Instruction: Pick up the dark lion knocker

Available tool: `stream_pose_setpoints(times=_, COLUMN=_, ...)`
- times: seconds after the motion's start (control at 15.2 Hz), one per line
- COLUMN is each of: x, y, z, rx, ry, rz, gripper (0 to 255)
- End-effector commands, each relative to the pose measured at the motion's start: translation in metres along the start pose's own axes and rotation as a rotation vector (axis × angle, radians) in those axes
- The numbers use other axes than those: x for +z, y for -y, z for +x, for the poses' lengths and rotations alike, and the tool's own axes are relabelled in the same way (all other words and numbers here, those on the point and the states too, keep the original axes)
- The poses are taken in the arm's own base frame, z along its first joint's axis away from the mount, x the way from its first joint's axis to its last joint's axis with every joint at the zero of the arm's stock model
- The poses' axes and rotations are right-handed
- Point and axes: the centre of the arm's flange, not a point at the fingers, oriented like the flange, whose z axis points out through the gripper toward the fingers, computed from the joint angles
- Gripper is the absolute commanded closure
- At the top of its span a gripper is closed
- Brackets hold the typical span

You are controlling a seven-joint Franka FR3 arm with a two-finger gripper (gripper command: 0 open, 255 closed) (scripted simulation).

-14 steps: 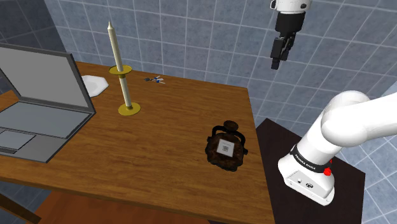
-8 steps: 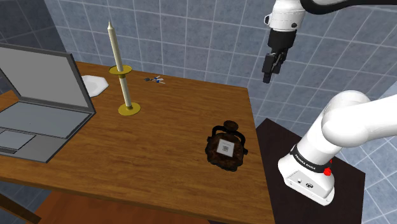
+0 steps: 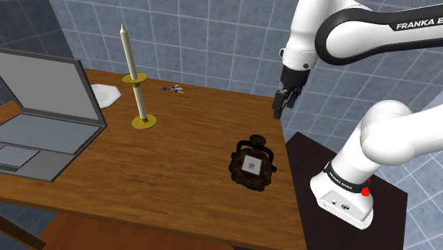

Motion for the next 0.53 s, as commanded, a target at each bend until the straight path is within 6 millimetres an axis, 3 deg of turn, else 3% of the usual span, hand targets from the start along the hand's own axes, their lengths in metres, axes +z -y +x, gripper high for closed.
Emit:
stream_pose_setpoints(times=0.0, x=0.022, y=0.015, z=0.000, rx=0.013, ry=-0.018, rz=0.012, gripper=0)
stream_pose_setpoints(times=0.4, x=0.083, y=0.059, z=0.008, rx=0.043, ry=-0.062, rz=0.043, gripper=0)
stream_pose_setpoints(times=0.46, x=0.084, y=0.060, z=0.008, rx=0.043, ry=-0.063, rz=0.043, gripper=0)
